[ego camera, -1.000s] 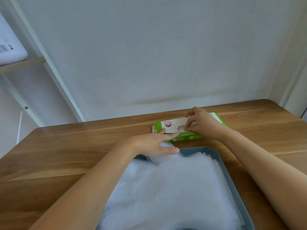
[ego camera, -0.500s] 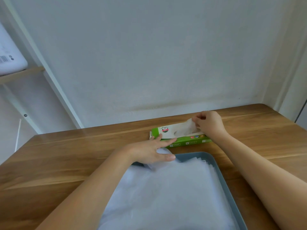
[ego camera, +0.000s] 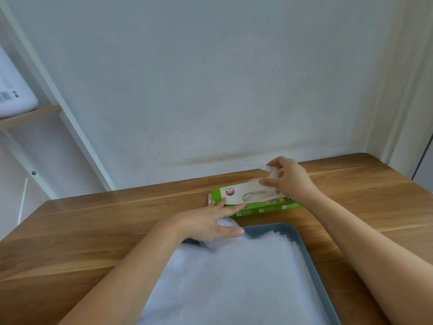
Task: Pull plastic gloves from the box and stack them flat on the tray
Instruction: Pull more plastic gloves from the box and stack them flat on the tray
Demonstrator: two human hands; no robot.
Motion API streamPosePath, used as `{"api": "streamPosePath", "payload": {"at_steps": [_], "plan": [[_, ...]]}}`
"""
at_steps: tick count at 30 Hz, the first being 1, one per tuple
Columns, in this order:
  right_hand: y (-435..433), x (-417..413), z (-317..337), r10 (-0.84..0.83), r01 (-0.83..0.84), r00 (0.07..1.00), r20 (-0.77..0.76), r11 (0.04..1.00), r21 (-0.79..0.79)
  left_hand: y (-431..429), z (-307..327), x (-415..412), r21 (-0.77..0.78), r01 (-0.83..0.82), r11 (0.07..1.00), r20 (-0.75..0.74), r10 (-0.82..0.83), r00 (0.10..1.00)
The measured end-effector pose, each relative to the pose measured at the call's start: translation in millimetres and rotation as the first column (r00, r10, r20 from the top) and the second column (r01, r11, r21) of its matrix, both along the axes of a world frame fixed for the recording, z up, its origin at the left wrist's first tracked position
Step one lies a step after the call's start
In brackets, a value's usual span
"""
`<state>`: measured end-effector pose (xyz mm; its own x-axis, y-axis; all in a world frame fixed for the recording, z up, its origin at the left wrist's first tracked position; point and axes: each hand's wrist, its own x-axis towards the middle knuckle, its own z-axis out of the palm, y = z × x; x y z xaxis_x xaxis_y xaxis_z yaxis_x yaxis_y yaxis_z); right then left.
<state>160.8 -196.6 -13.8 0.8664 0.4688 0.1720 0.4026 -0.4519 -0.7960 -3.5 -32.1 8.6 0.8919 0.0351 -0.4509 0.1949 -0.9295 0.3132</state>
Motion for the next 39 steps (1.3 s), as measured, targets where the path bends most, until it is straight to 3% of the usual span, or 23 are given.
{"api": "streamPosePath", "payload": {"at_steps": [3, 6, 12, 16, 18, 19, 20, 22, 23, 25, 29, 32, 35, 37, 39], "plan": [[-3, 6, 3, -0.091, 0.106, 0.991, -0.102, 0.983, 0.149, -2, 2, -2, -0.005, 0.005, 1.000, 0.000, -0.005, 1.000], [-9, 10, 17, -0.050, 0.126, 0.968, -0.247, 0.944, 0.303, -4, 4, -2, 0.008, 0.009, 1.000, 0.000, -0.009, 1.000], [-20, -6, 74, -0.047, 0.084, 0.996, -0.082, 0.836, 0.543, -7, 8, -2, 0.011, -0.013, 1.000, -0.023, 0.013, 1.000], [-31, -38, 115, 0.138, -0.119, 0.990, 0.022, 0.756, 0.644, -3, 7, 1, -0.025, -0.058, 0.998, -0.045, 0.056, 0.997], [-36, -53, 124, 0.290, -0.232, 0.957, -0.002, 0.770, 0.594, -2, 11, -1, -0.108, -0.042, 0.993, 0.067, 0.050, 0.996], [-37, -58, 126, 0.373, -0.294, 0.927, -0.032, 0.778, 0.555, -3, 16, -7, -0.221, -0.025, 0.975, 0.161, 0.062, 0.985], [-38, -63, 127, 0.436, -0.349, 0.898, -0.058, 0.786, 0.511, -7, 24, -10, -0.376, -0.028, 0.926, 0.247, 0.130, 0.960], [-38, -70, 125, 0.501, -0.424, 0.861, -0.083, 0.800, 0.425, -11, 37, -10, -0.745, 0.060, 0.665, 0.307, 0.261, 0.915], [-38, -72, 123, 0.520, -0.448, 0.849, -0.089, 0.800, 0.400, -15, 42, -9, -0.829, 0.121, 0.546, 0.304, 0.257, 0.917], [-36, -81, 123, 0.547, -0.477, 0.831, -0.100, 0.795, 0.375, -24, 51, -10, -0.883, 0.212, 0.418, 0.326, 0.222, 0.919], [-29, -104, 117, 0.536, -0.487, 0.837, -0.113, 0.822, 0.296, -46, 56, -32, -0.896, 0.128, 0.425, 0.281, 0.322, 0.904], [-28, -123, 113, 0.443, -0.353, 0.875, -0.197, 0.861, 0.367, -58, 49, -47, -0.950, -0.008, 0.313, 0.163, 0.516, 0.841], [-40, -134, 105, 0.414, -0.278, 0.871, -0.265, 0.859, 0.430, -65, 48, -62, -0.982, -0.057, 0.182, 0.086, 0.687, 0.721], [-52, -137, 93, 0.511, -0.325, 0.783, -0.355, 0.823, 0.466, -63, 47, -71, -0.991, -0.063, 0.117, 0.051, 0.772, 0.633], [-60, -146, 83, 0.600, -0.352, 0.639, -0.481, 0.784, 0.511, -60, 44, -81, -0.995, -0.029, 0.094, 0.059, 0.805, 0.591]]}}
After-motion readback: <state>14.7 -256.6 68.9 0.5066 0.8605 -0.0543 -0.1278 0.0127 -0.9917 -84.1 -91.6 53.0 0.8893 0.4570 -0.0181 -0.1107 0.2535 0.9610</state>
